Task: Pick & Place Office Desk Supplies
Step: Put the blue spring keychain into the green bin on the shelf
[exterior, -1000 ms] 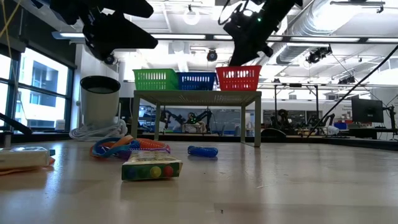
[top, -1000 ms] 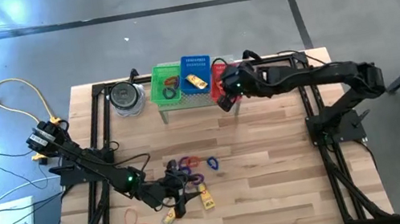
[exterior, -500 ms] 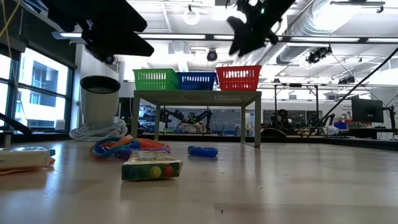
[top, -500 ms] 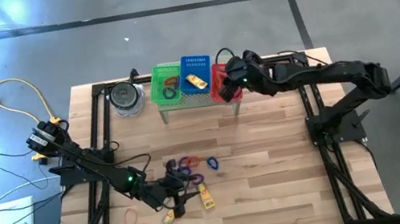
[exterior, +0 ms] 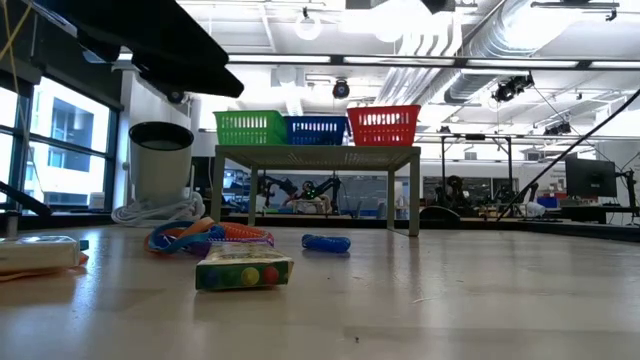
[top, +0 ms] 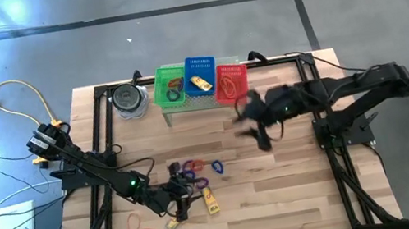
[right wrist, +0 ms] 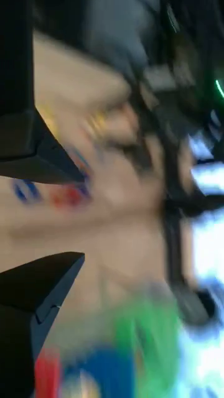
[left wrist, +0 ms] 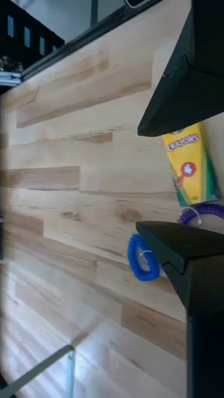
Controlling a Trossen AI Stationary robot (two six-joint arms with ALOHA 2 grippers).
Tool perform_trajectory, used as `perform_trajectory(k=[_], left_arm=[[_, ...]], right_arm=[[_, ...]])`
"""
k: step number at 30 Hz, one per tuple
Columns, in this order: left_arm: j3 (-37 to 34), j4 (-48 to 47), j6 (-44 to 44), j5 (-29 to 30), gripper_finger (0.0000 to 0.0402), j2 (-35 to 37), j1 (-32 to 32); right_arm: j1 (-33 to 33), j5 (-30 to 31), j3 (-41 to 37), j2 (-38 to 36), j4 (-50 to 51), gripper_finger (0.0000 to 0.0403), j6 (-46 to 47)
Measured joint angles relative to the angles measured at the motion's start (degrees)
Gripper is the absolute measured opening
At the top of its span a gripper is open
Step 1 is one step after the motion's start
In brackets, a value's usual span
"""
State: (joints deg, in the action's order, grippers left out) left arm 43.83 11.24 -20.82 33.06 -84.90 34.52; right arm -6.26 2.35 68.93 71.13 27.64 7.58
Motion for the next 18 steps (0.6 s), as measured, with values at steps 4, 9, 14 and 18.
perform_trajectory(k=[4, 9, 14, 18], left_arm=[[0.0, -0.65, -1.19, 0.0, 0.0227, 0.0, 0.0], [0.0, -0.75, -3.18, -0.18, 0.0227, 0.0, 0.01], [0.0, -1.28, -3.52, -0.24, 0.0227, 0.02, 0.02], [0.0, -2.3, -3.65, -0.28, 0.0227, 0.04, 0.02]], right_arm=[[-3.64, -3.75, -0.07, 2.3, 4.0, 0.0176, 5.68], [-6.39, -0.51, -0.62, 7.46, 4.76, 0.0176, 5.99], [-7.04, 2.47, -0.62, 15.53, 1.77, 0.0176, 2.82], [-6.99, 3.7, -0.63, 23.67, -4.62, 0.0176, 2.68]])
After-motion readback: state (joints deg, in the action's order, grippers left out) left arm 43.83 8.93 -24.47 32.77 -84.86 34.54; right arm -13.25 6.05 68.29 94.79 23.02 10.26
